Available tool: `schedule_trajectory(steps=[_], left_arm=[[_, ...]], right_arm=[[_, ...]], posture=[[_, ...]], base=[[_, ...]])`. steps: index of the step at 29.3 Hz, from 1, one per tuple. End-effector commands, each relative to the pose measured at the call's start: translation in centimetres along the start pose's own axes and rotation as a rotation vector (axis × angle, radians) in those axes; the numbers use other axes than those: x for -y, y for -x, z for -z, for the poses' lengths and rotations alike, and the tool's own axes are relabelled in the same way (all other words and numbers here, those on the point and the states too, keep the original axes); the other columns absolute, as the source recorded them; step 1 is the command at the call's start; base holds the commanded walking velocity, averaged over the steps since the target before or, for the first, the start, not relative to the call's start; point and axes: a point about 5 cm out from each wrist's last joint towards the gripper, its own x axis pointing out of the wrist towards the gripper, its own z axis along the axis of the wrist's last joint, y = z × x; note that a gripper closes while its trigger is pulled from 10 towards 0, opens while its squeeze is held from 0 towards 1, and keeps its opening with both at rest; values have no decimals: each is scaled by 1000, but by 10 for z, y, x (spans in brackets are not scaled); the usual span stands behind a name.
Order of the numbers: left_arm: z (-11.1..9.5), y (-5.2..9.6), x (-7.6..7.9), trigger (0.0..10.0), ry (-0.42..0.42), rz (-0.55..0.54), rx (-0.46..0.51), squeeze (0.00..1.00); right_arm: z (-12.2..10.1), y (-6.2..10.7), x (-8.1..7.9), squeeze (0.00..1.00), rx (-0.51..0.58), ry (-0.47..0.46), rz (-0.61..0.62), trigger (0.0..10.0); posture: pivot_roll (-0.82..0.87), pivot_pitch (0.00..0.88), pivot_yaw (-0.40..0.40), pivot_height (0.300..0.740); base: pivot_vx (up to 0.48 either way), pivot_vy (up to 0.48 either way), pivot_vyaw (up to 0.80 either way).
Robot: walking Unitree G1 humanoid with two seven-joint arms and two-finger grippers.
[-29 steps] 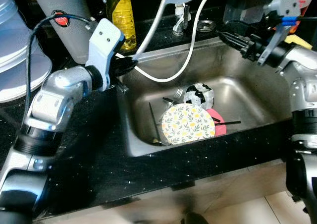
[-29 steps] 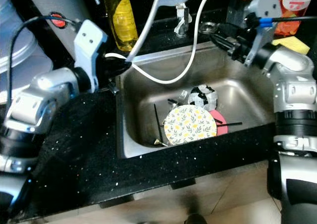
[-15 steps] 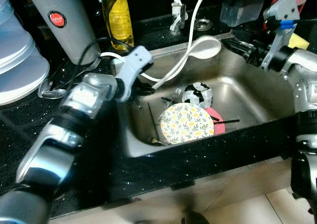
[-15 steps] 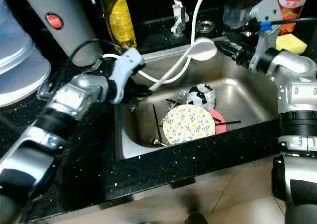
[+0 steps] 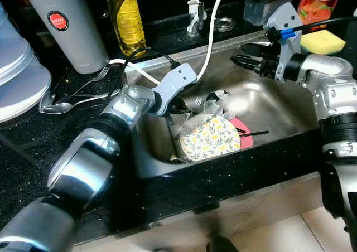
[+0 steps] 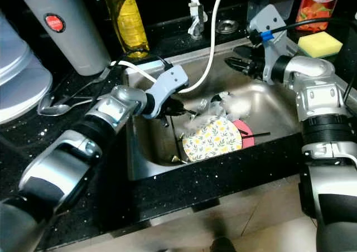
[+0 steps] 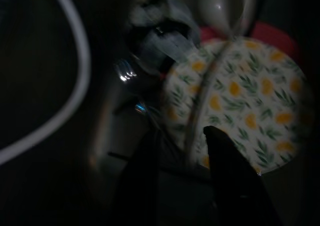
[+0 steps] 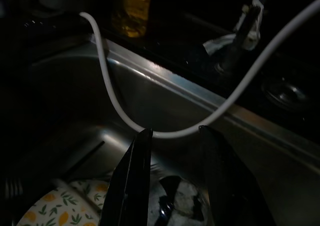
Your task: Kitchen organization
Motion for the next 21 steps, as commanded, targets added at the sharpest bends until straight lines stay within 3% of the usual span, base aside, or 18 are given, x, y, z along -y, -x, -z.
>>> schedule_trajectory(steps=[1, 3, 4, 5, 7, 10, 12, 14, 15, 16, 18, 19, 21], left_arm=[[-30, 18, -17, 10000, 60, -28, 189, 1000], [-41, 27, -24, 10000, 68, -55, 261, 945], [-48, 33, -29, 10000, 54, -84, 291, 0], [-62, 50, -38, 10000, 36, -139, 357, 0], [-70, 66, -42, 10000, 17, -182, 394, 0], [-69, 79, -38, 10000, 39, -229, 414, 0], [-66, 81, -34, 10000, 61, -232, 416, 0], [-40, 85, -5, 10000, 95, -280, 357, 0], [-40, 85, -5, 10000, 95, -280, 357, 0], [-26, 91, 15, 10000, 120, -296, 322, 0], [-24, 93, 20, 10000, 129, -291, 317, 0], [-19, 101, 32, 10000, 103, -288, 296, 0], [-15, 109, 37, 10000, -9, -317, 254, 0]], right_arm=[[-8, -1, 4, 0, 15, 18, 19, 10000], [-10, -1, 6, 0, 22, 19, 27, 10000], [-11, -1, 7, 0, 25, 20, 29, 10000], [-14, 0, 8, 0, 35, 24, 32, 10000], [-17, 0, 8, 0, 50, 29, 23, 10000], [-22, -2, 4, 0, 75, 40, -6, 10000], [-23, -3, 2, 0, 84, 44, -14, 10000], [-30, -7, -5, 0, 117, 55, -56, 10000], [-30, -7, -5, 0, 117, 55, -56, 10000], [-34, -10, -8, 0, 137, 59, -78, 10000], [-35, -11, -9, 0, 144, 59, -84, 10000], [-37, -14, -11, 0, 164, 57, -94, 10000], [-39, -16, -14, 0, 186, 54, -107, 10000]], posture=[[-183, 79, 137, 740], [-181, 78, 137, 740], [-182, 78, 135, 740], [-180, 78, 135, 740], [-170, 77, 130, 740], [-158, 75, 127, 740], [-153, 78, 125, 740], [-132, 81, 118, 740], [-132, 81, 118, 740], [-115, 82, 112, 740], [-115, 82, 112, 740], [-95, 81, 106, 740], [-80, 79, 101, 740]], base=[[0, 0, 0], [0, 0, 0], [0, 0, 0], [0, 0, 0], [0, 0, 0], [0, 0, 0], [0, 0, 0], [0, 0, 0], [0, 0, 0], [0, 0, 0], [0, 0, 0], [0, 0, 0], [0, 0, 0]])
